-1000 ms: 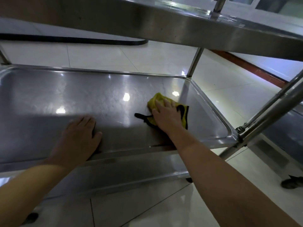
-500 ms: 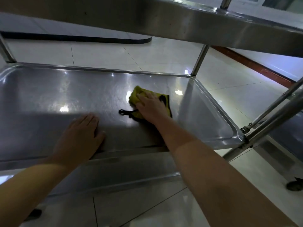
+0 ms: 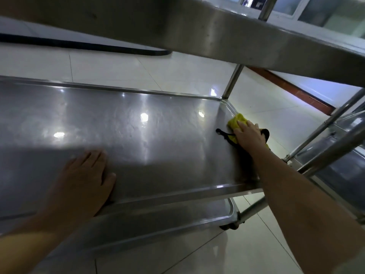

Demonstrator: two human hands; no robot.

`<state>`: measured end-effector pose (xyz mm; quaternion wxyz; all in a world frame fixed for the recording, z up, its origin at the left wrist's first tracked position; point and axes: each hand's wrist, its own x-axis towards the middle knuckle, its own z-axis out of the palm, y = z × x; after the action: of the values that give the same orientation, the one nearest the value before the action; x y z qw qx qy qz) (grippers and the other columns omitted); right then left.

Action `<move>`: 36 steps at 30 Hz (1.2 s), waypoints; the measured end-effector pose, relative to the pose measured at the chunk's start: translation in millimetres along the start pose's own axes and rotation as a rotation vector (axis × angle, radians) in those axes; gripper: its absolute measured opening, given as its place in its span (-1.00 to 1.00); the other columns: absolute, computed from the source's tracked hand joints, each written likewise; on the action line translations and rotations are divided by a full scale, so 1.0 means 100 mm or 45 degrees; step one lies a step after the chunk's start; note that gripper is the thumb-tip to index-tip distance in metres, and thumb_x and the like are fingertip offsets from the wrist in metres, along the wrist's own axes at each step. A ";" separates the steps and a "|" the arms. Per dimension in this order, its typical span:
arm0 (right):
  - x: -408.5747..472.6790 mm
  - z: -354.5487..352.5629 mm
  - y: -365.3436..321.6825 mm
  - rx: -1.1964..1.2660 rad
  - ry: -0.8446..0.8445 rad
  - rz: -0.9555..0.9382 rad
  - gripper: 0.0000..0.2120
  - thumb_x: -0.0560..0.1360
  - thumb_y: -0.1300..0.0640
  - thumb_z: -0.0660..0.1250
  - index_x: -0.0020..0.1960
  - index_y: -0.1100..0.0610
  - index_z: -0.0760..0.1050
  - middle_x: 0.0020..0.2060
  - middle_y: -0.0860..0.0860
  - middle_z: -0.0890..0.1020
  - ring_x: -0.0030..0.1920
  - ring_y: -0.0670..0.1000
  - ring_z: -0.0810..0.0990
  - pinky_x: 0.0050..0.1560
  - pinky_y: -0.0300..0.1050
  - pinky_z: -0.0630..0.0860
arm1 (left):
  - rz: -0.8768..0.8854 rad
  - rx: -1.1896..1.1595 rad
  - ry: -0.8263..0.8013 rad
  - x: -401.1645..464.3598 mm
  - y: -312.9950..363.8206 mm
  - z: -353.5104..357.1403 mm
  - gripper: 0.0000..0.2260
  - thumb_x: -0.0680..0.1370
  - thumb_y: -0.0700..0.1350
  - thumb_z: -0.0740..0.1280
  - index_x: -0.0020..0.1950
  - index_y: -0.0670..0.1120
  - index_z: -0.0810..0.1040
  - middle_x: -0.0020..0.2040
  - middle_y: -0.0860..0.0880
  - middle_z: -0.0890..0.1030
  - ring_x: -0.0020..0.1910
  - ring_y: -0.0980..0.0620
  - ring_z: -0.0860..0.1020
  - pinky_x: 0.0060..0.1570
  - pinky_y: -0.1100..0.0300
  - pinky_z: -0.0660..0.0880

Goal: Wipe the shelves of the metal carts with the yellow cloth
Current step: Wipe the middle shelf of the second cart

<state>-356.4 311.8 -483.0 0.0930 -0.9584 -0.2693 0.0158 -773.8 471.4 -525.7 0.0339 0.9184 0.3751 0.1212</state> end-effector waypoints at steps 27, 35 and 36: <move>-1.14 0.53 -2.48 0.149 -0.281 -0.962 -0.51 0.61 -0.04 0.11 0.53 -0.12 0.15 0.56 -0.03 0.02 0.55 0.04 -0.09 0.47 0.20 -0.07 | -0.048 0.061 -0.006 -0.02 0.12 -0.06 -0.47 0.45 0.02 0.05 0.17 -0.29 0.57 0.14 -0.25 0.60 0.11 -0.23 0.58 0.10 -0.18 0.48; -1.42 0.23 -1.43 0.114 -0.370 -0.880 -0.52 0.64 -0.06 0.09 0.54 -0.15 0.09 0.56 -0.13 -0.04 0.55 -0.06 -0.15 0.48 0.08 -0.08 | -0.062 0.061 -0.061 -0.03 0.44 -0.08 -0.40 0.56 0.10 -0.08 0.45 -0.25 0.29 0.45 -0.21 0.33 0.43 -0.17 0.28 0.42 -0.06 0.14; -1.42 0.17 -1.23 0.132 -0.373 -0.837 -0.52 0.64 -0.06 0.10 0.53 -0.14 0.10 0.56 -0.13 -0.03 0.55 -0.06 -0.13 0.48 0.08 -0.08 | -0.066 0.070 -0.065 -0.03 0.52 -0.09 -0.44 0.60 0.09 -0.04 0.49 -0.23 0.23 0.49 -0.19 0.27 0.46 -0.14 0.22 0.44 -0.02 0.08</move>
<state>-542.1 344.5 -479.4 0.1022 -0.8021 -0.5724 0.1358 -742.8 432.0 -510.1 0.0214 0.9118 0.4009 0.0866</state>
